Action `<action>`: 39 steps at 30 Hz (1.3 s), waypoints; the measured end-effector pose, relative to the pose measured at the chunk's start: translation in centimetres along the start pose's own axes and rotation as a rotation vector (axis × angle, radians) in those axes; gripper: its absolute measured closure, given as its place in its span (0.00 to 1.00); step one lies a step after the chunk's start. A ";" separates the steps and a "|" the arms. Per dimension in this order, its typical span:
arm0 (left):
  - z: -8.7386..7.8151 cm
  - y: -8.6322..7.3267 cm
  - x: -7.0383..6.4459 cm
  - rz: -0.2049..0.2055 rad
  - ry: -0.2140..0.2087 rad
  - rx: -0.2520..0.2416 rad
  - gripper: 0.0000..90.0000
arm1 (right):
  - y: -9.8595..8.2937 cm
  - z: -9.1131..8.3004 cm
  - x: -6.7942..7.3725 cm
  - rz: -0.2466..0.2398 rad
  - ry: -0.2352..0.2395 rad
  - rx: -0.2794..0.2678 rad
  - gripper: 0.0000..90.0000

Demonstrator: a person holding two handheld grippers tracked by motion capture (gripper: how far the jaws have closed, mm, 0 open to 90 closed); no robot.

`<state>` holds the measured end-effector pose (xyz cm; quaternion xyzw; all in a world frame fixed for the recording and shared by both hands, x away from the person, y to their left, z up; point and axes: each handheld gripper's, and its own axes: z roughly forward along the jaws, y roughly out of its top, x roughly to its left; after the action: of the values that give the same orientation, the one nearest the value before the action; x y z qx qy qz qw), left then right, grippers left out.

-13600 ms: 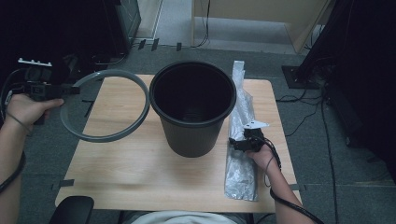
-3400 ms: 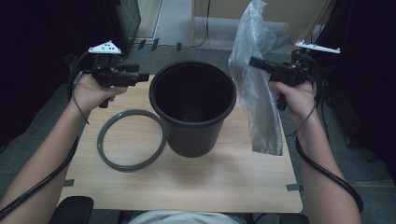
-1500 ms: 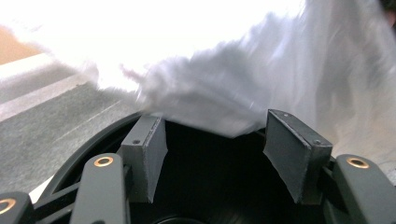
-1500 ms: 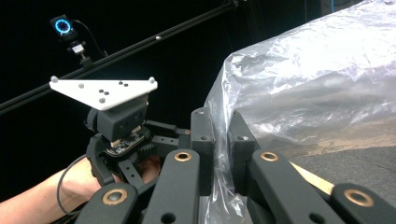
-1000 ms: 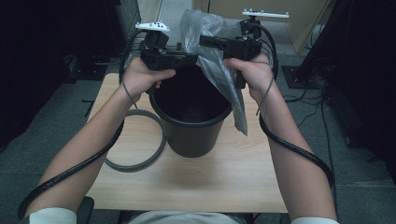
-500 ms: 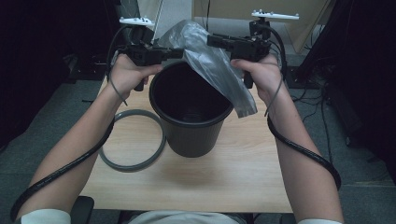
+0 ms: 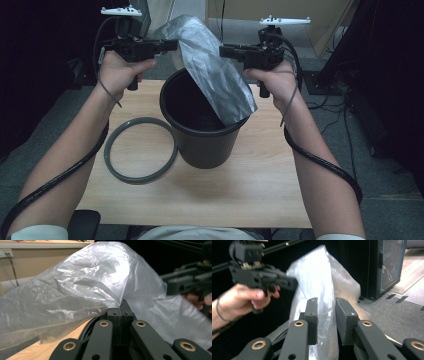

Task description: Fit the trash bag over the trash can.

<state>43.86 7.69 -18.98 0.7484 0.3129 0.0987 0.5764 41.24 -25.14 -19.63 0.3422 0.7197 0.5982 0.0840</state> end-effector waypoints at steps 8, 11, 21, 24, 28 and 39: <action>-0.6 -0.6 0.8 0.036 0.079 0.035 1.00 | -1.6 1.7 -0.3 -0.010 -0.020 0.060 0.74; -0.3 -1.2 0.9 0.052 0.097 0.059 1.00 | -1.8 1.8 -0.4 -0.001 -0.016 0.059 0.73; 1.2 -3.4 -0.3 0.042 0.004 0.116 1.00 | -2.4 1.3 -0.8 0.015 -0.012 0.040 0.70; 1.6 -3.8 -0.5 0.042 -0.011 0.126 1.00 | -2.7 1.1 -1.1 0.027 -0.010 0.026 0.68; 2.4 -4.9 -1.3 0.042 -0.054 0.158 1.00 | -3.0 0.7 -1.5 0.040 -0.015 0.011 0.65; 3.0 -6.9 -1.8 0.037 -0.109 0.211 0.65 | -3.7 0.1 -2.1 0.050 -0.024 0.007 0.63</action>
<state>41.51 5.23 -25.96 0.8148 0.2759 0.0351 0.5086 41.37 -26.52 -23.68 0.3674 0.7120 0.5935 0.0764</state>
